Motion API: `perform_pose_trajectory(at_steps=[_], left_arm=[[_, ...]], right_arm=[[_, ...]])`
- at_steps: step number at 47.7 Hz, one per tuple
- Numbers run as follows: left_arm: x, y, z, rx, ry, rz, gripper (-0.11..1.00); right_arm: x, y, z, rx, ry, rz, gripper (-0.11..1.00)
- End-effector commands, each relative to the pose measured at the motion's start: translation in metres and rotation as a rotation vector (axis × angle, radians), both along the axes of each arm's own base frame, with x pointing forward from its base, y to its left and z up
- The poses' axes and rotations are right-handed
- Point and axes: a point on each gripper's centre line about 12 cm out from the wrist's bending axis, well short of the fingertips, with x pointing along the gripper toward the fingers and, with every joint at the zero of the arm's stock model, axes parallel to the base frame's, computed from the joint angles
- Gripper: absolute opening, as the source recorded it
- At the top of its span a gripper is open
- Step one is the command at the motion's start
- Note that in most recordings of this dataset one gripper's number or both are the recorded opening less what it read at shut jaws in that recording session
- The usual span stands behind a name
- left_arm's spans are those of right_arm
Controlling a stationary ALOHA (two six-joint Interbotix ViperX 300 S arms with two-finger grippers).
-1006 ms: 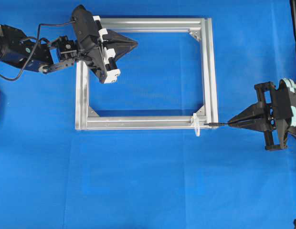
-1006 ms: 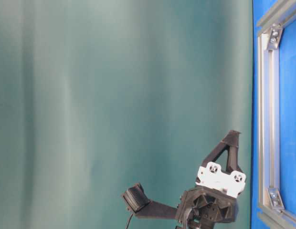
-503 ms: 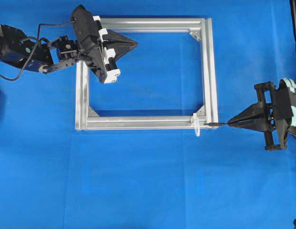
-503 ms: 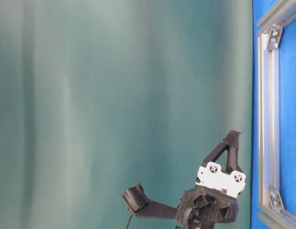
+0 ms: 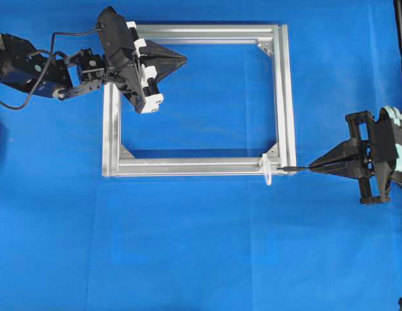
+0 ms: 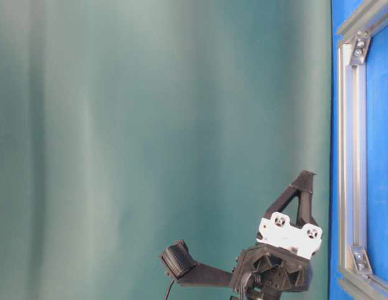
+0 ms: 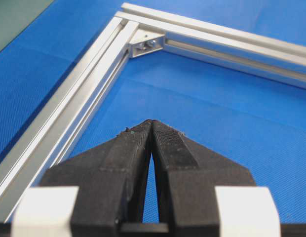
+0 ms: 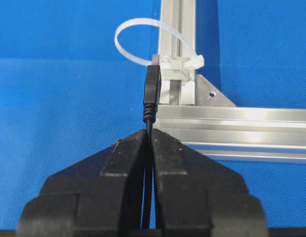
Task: Insert the wire through the string loop located on the right side.
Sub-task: 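Push the plug leftward through the zip-tie loop with the right gripper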
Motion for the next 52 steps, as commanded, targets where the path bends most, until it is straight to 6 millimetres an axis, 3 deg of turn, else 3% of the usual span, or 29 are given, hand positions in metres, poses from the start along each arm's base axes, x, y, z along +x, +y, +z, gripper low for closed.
perform_pose_trajectory(at_steps=[1, 30, 52], left_arm=[[0.002, 0.002, 0.017, 0.019, -0.049, 0.001, 0.0], [0.003, 0.002, 0.018, 0.02, -0.052, -0.001, 0.0], [0.002, 0.002, 0.018, 0.019, -0.05, 0.001, 0.0]], right_arm=[[0.004, 0.0, 0.005, 0.004, -0.022, -0.005, -0.03], [0.012, 0.001, 0.009, 0.007, -0.049, -0.011, -0.03], [0.049, 0.007, 0.0, -0.017, -0.038, -0.025, -0.03]])
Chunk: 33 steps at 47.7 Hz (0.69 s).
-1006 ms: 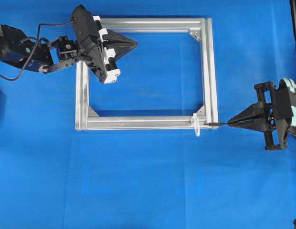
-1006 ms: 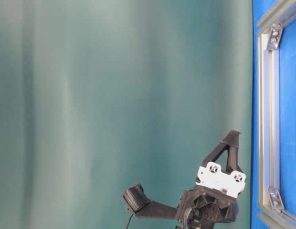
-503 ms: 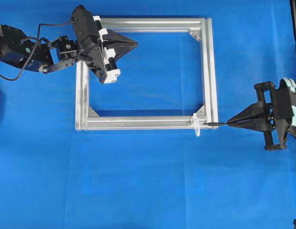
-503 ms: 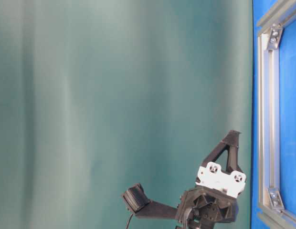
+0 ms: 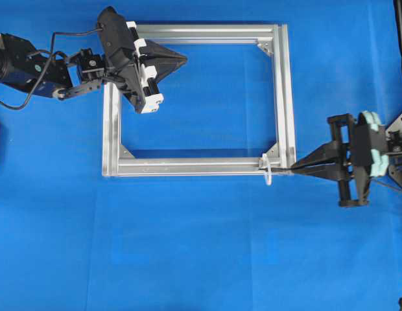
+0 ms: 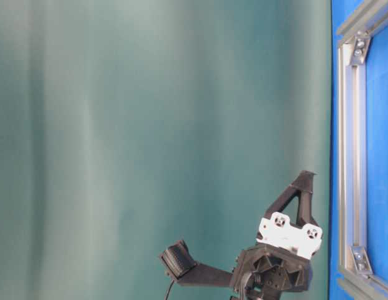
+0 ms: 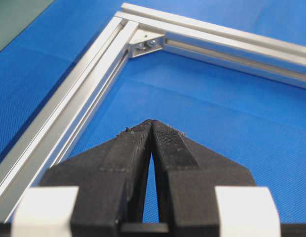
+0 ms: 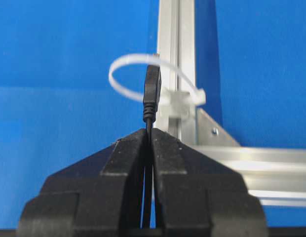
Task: Insert the wire through the string loop located on the right side.
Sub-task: 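Push the plug leftward through the zip-tie loop with the right gripper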
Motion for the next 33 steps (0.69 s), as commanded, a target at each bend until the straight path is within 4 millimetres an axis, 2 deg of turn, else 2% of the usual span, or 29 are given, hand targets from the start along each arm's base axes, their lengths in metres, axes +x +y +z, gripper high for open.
perform_pose_trajectory(at_steps=[1, 13, 33], left_arm=[[0.002, 0.002, 0.017, 0.018, -0.049, 0.001, 0.0], [0.002, 0.002, 0.017, 0.019, -0.05, 0.001, 0.0], [0.002, -0.001, 0.017, 0.021, -0.055, -0.007, 0.0]], right_arm=[[0.014, 0.002, 0.005, 0.004, -0.033, -0.008, -0.03], [0.031, 0.005, 0.005, 0.002, -0.039, -0.01, -0.03], [0.032, 0.004, 0.006, 0.008, -0.049, -0.026, -0.03]])
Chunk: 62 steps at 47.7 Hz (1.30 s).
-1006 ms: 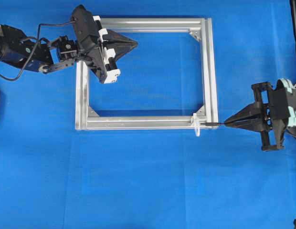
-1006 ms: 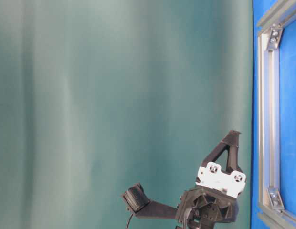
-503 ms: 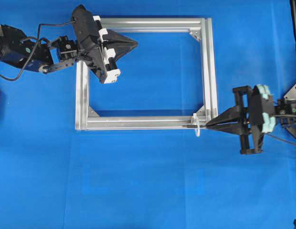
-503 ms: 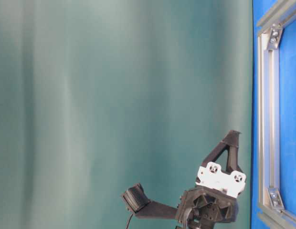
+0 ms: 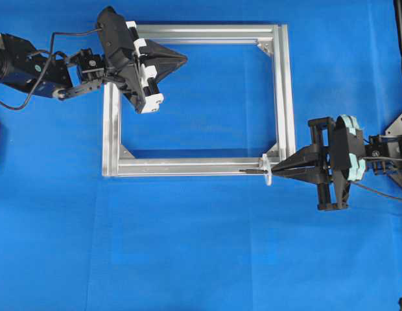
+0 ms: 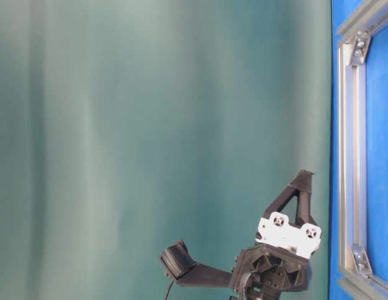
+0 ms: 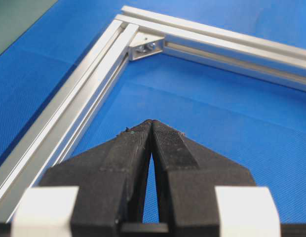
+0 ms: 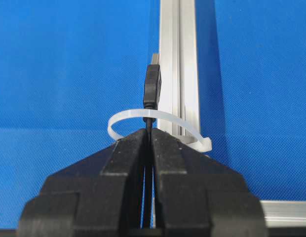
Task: Insert the wire through the string loop located on the right side.
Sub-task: 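Push the plug leftward through the zip-tie loop with the right gripper, then move the left gripper to the plug tip and grasp it beyond the loop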
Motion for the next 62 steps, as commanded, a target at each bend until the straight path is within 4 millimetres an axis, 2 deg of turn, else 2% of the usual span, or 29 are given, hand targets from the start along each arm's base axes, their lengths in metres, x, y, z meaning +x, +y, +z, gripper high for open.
perform_pose_trajectory(at_steps=[1, 8, 13, 30, 41, 47, 54, 62], left_arm=[[0.002, -0.001, 0.017, 0.018, -0.049, -0.006, 0.0], [0.004, -0.007, 0.016, 0.012, -0.051, -0.021, 0.0], [0.009, -0.025, 0.015, -0.002, -0.047, -0.067, 0.0], [0.017, -0.121, 0.01, -0.035, -0.035, -0.311, 0.0], [0.017, -0.168, 0.009, -0.052, -0.035, -0.43, 0.0], [0.018, -0.18, 0.009, -0.054, -0.031, -0.46, 0.0], [0.023, -0.179, 0.007, -0.058, -0.002, -0.456, 0.0], [0.041, -0.175, 0.012, -0.061, 0.0, -0.44, 0.0]], right_arm=[[0.004, 0.0, 0.005, 0.007, -0.027, -0.008, -0.03], [0.004, 0.0, 0.005, 0.008, -0.026, -0.009, -0.03], [0.004, 0.0, 0.005, 0.006, -0.022, -0.006, -0.03], [0.004, 0.0, 0.005, 0.007, -0.025, -0.007, -0.03], [0.004, 0.0, 0.005, 0.007, -0.024, -0.006, -0.03], [0.005, 0.0, 0.006, 0.007, -0.025, -0.006, -0.03], [0.005, 0.0, 0.006, 0.007, -0.025, -0.006, -0.03], [0.005, 0.0, 0.006, 0.008, -0.027, -0.006, -0.03]])
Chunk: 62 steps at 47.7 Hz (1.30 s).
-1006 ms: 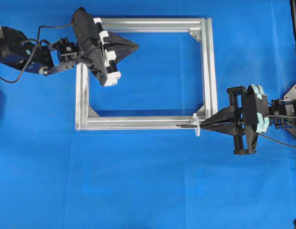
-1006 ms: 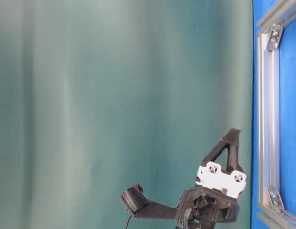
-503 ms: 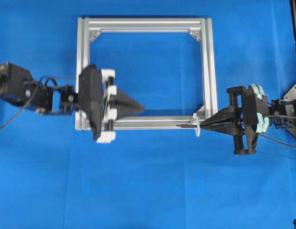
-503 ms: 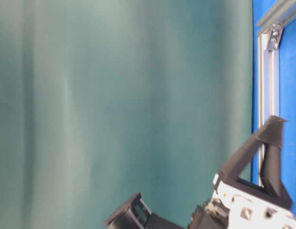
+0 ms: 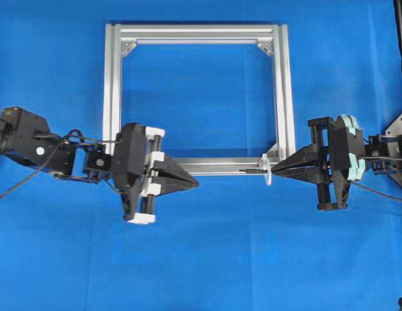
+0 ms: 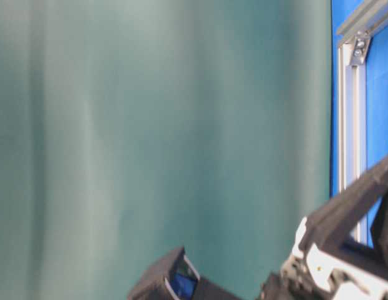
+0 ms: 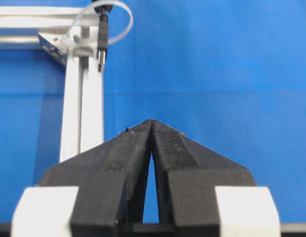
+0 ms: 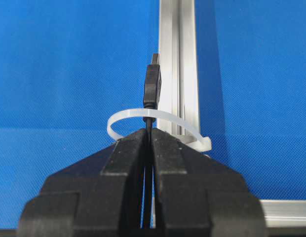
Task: Insert the wire through the string loop located on the right side.
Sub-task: 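Move the left gripper to the plug tip and grasp it beyond the loop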
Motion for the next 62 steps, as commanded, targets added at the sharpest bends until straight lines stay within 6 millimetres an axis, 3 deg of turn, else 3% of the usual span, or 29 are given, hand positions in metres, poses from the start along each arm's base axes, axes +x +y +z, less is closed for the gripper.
perform_pose_trajectory(at_steps=[1, 22, 41, 46, 56, 59, 62], left_arm=[[0.016, 0.002, 0.016, -0.005, -0.044, 0.009, 0.0], [0.081, 0.016, 0.037, -0.003, -0.049, 0.05, 0.0], [0.094, 0.015, 0.037, 0.001, -0.033, 0.048, 0.03], [0.095, 0.015, 0.037, 0.001, -0.033, 0.048, 0.22], [0.095, 0.016, 0.038, 0.001, -0.036, 0.049, 0.82], [0.095, 0.016, 0.036, 0.002, -0.031, 0.049, 0.91], [0.095, 0.017, 0.037, 0.002, -0.033, 0.051, 0.91]], right_arm=[[0.005, 0.0, 0.006, 0.007, -0.025, -0.004, -0.03], [0.005, 0.0, 0.006, 0.007, -0.025, -0.004, -0.03], [0.005, 0.0, 0.006, 0.006, -0.025, -0.003, -0.03], [0.005, 0.0, 0.006, 0.006, -0.025, -0.003, -0.03], [0.005, 0.001, 0.006, 0.006, -0.027, -0.003, -0.03], [0.005, 0.0, 0.006, 0.006, -0.025, -0.003, -0.03], [0.005, 0.0, 0.006, 0.006, -0.025, -0.005, -0.03]])
